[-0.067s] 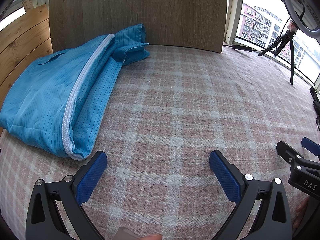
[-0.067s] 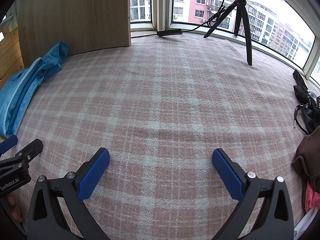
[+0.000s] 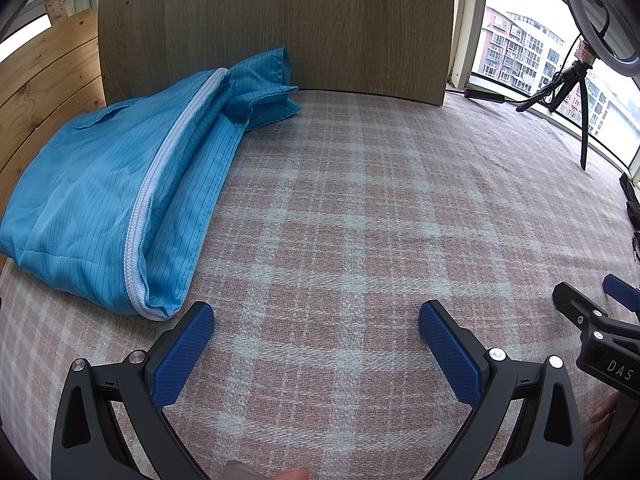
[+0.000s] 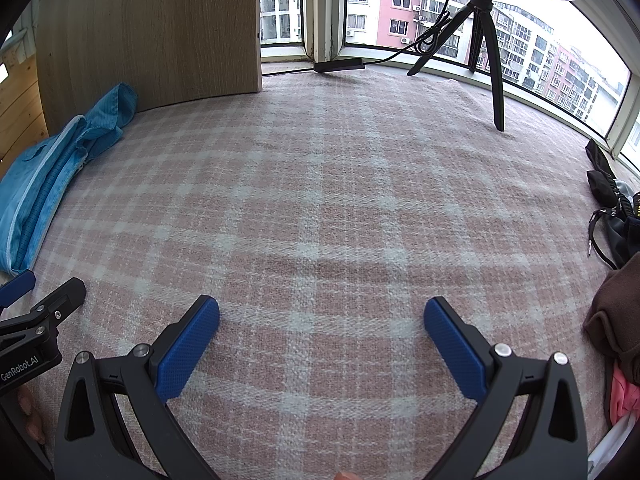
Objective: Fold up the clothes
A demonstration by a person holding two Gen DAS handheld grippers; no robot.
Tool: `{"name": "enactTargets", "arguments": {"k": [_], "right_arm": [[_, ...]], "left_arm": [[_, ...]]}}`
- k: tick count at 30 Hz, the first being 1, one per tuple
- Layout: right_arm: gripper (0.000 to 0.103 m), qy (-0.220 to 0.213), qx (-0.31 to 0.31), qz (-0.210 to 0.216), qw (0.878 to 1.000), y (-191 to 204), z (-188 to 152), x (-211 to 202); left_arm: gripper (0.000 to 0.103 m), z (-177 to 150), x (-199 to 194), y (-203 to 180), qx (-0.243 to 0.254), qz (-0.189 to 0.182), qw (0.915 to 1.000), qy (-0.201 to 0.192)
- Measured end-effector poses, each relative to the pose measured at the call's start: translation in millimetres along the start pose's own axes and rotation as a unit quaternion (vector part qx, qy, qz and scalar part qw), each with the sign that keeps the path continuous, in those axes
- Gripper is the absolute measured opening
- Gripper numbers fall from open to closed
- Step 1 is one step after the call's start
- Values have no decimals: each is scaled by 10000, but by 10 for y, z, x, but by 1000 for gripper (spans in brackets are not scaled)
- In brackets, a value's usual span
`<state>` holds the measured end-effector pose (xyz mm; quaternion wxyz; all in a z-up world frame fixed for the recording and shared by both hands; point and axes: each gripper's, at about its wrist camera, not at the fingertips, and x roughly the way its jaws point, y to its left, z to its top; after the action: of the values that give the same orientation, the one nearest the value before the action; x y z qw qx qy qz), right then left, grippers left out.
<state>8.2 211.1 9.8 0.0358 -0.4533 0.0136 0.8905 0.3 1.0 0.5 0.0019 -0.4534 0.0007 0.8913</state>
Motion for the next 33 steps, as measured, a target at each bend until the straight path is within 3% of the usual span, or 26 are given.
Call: {"name": "enactTargets", "arguments": {"k": [11,17,23,33], "right_arm": [[103,45,-10,4,10000,-13,-2,-5],[103,263,117,-43,9996,-33,-43,-87],[103,-49,-1,-270,9996,-8,-65,-531],[103,-580,622,-250,9961,-129,-106,-1549]], "left_arm": [[103,-21,-38,-27,10,-30,10000,10],[102,-9,-81,-6,51,-223,9995,207],[102,105,-536,-45,338,-318,9989,-26],[102,258,-1435,3,489,-404,9961,-608]]}}
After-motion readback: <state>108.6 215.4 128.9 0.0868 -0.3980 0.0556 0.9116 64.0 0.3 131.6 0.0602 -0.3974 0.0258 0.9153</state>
